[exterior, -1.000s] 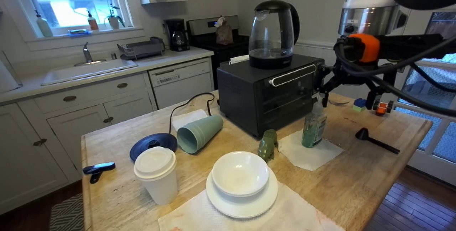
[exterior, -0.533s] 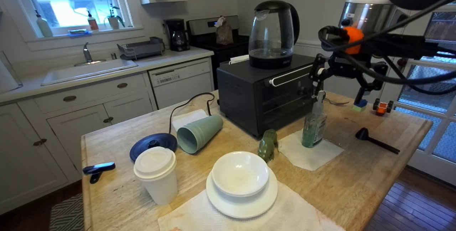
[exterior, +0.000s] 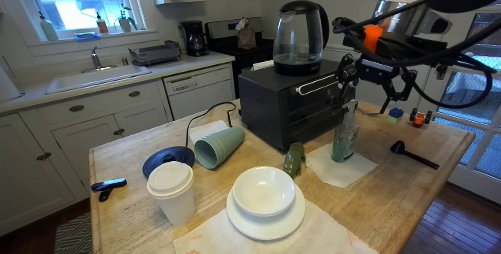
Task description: Pump the hand wash bottle once
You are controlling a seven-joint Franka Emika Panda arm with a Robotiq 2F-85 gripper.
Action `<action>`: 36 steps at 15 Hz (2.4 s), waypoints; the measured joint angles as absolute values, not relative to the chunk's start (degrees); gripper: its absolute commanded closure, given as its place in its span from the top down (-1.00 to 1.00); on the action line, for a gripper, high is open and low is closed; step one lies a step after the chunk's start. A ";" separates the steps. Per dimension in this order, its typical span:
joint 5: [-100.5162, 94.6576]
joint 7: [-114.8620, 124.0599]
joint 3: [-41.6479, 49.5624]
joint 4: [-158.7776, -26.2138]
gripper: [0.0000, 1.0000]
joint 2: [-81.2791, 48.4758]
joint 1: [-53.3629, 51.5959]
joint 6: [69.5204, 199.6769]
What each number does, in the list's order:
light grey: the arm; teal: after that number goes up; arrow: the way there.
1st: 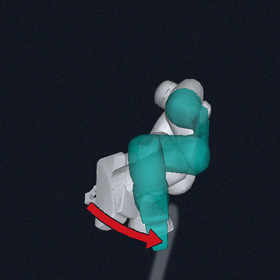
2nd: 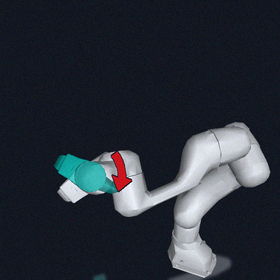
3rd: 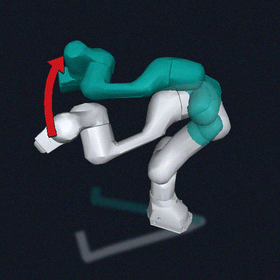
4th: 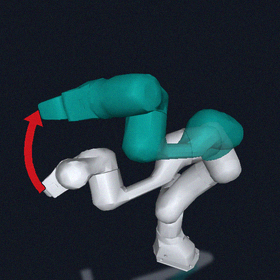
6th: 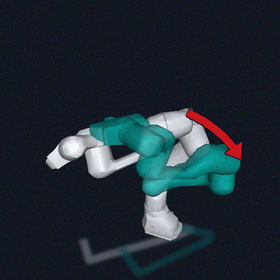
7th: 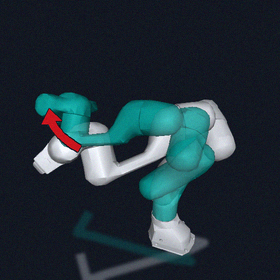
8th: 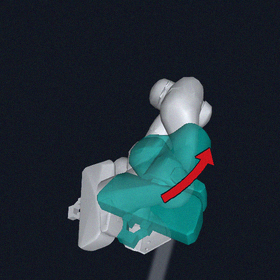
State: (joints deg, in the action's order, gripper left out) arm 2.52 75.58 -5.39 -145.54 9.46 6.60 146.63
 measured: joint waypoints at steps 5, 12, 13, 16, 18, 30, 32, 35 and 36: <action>2.49 79.62 -5.17 -145.33 0.76 7.51 6.45 148.55; 2.45 81.27 -4.11 -145.06 -0.43 6.70 6.45 149.29; 2.44 81.41 -4.08 -144.99 -0.57 6.70 6.45 149.29; 2.40 81.59 -4.04 -144.58 -0.96 6.71 6.45 149.29; 2.30 81.73 -4.03 -144.30 -0.90 6.70 6.45 149.29; 3.74 69.85 -3.36 -141.12 -0.90 6.79 4.36 145.49; 5.53 63.12 -3.01 -140.43 -0.90 6.80 3.30 143.61; 5.48 53.84 -2.96 -140.29 -0.90 6.79 2.73 143.50; 5.46 50.63 -2.94 -140.30 -0.90 6.79 2.71 143.51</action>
State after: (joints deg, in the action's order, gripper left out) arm 5.46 50.63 -2.94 -140.30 6.79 2.71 143.51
